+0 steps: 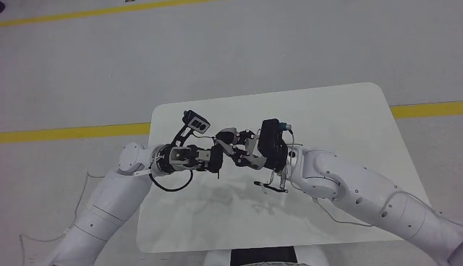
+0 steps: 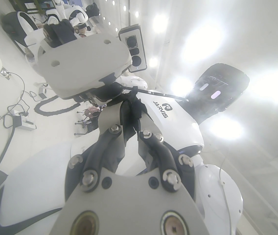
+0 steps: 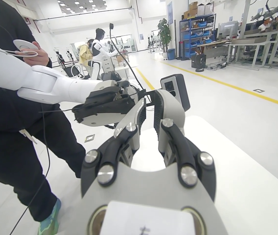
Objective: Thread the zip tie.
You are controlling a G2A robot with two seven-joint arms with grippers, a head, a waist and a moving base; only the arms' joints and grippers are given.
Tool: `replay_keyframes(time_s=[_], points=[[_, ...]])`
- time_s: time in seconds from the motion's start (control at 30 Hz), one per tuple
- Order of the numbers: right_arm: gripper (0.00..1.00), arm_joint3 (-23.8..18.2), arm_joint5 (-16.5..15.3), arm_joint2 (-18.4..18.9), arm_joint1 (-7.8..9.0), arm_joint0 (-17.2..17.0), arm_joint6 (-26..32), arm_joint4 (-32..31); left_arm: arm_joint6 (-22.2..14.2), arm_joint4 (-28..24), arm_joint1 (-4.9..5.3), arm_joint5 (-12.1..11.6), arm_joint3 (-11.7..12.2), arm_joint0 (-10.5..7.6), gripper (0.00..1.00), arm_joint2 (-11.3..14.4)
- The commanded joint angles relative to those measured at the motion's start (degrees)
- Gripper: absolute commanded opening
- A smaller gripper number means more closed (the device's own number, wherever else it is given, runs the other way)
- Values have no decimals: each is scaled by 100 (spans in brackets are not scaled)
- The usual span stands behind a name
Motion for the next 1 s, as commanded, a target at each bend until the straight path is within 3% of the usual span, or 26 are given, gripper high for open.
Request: replay_keyframes(time_s=[0.0,0.97], points=[[12,2,0,-17,8,17,-19,5,0,0,0,0,0,0,0,0],[9,-27,0,-116,83,119,-121,44,0,0,0,0,0,0,0,0]])
